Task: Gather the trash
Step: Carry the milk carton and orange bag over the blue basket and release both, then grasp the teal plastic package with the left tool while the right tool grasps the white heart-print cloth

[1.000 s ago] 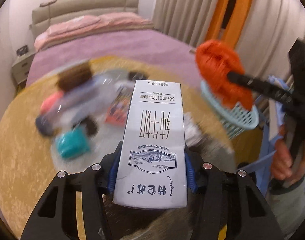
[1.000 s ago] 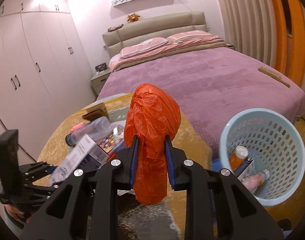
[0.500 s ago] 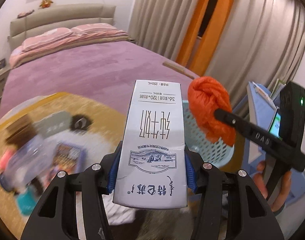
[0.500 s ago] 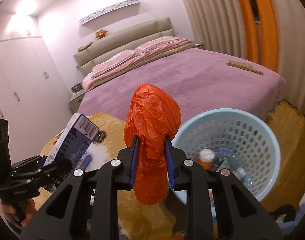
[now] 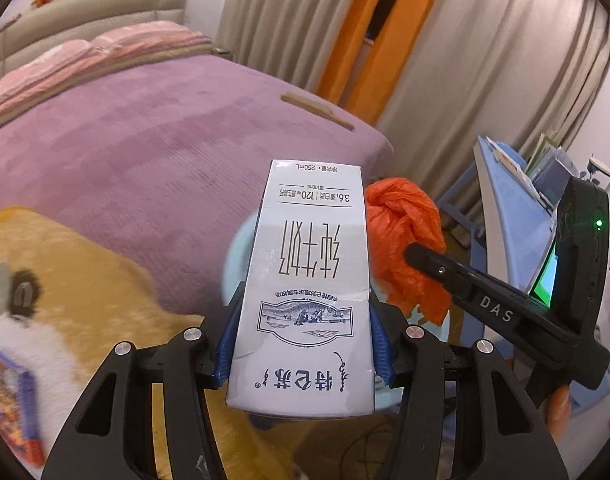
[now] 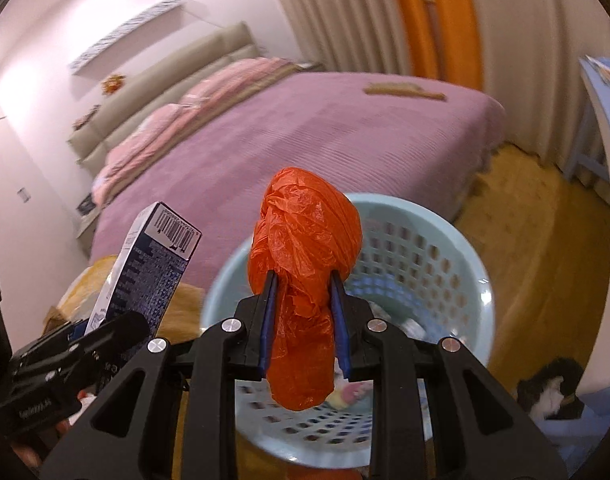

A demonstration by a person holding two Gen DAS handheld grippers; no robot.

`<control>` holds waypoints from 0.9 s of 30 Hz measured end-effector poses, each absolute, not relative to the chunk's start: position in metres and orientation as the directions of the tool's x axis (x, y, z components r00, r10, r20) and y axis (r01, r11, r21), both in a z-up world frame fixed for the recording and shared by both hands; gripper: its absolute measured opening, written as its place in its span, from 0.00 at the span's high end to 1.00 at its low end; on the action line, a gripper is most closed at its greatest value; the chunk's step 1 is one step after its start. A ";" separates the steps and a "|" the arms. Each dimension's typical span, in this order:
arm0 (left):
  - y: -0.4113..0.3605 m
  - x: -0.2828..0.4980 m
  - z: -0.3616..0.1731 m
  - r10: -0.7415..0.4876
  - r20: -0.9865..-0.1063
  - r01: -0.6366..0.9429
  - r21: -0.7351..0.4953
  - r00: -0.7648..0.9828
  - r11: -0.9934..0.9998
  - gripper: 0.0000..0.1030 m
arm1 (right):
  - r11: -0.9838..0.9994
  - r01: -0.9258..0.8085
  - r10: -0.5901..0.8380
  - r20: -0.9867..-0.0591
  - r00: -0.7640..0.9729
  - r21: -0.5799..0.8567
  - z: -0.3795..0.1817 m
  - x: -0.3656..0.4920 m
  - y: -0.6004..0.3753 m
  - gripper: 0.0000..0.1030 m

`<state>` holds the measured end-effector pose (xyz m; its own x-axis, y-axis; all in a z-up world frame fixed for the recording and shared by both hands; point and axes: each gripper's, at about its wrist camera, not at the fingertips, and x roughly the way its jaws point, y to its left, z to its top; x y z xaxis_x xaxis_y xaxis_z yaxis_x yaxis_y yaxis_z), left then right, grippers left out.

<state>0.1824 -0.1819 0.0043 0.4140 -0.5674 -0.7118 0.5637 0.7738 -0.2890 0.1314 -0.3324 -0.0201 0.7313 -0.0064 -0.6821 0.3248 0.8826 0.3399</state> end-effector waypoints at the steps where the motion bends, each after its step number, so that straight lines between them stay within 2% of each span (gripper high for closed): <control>1: -0.189 0.184 0.000 -0.568 -0.716 0.567 -0.291 0.405 0.771 0.50 | 0.877 0.339 -0.013 -0.690 0.724 0.339 -0.024 0.131 -0.338 0.78; 4: -0.203 0.187 -0.010 -0.568 -0.725 0.569 -0.296 0.388 0.767 0.49 | 0.859 0.385 -0.035 -0.712 0.701 0.337 -0.036 0.130 -0.350 0.77; 5: -0.207 0.189 -0.012 -0.568 -0.727 0.568 -0.298 0.385 0.767 0.44 | 0.853 0.396 -0.034 -0.722 0.691 0.339 -0.040 0.131 -0.354 0.72; 6: -0.210 0.189 -0.013 -0.567 -0.729 0.565 -0.301 0.383 0.768 0.36 | 0.849 0.402 -0.029 -0.728 0.685 0.344 -0.043 0.132 -0.357 0.62; 7: -0.211 0.191 -0.014 -0.570 -0.725 0.561 -0.306 0.386 0.769 0.34 | 0.841 0.409 -0.024 -0.732 0.681 0.354 -0.047 0.131 -0.361 0.56; 8: -0.210 0.190 -0.014 -0.576 -0.721 0.561 -0.312 0.386 0.766 0.31 | 0.834 0.419 -0.029 -0.731 0.682 0.358 -0.048 0.128 -0.364 0.45; 9: -0.208 0.188 -0.013 -0.584 -0.715 0.566 -0.318 0.383 0.761 0.30 | 0.831 0.427 -0.039 -0.728 0.684 0.356 -0.049 0.125 -0.366 0.41; 19: -0.180 0.158 0.009 -0.606 -0.660 0.578 -0.305 0.444 0.756 0.29 | 0.856 0.367 -0.021 -0.687 0.726 0.363 -0.023 0.106 -0.348 0.41; 27: -0.117 0.128 0.045 -0.604 -0.584 0.546 -0.301 0.542 0.782 0.29 | 0.908 0.213 0.056 -0.608 0.792 0.361 0.024 0.089 -0.288 0.41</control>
<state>0.1279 -0.1166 0.0451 0.5425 -0.6036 -0.5843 0.5457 0.7820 -0.3013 0.0888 -0.2884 0.0237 0.7916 0.0559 -0.6085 0.2131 0.9080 0.3606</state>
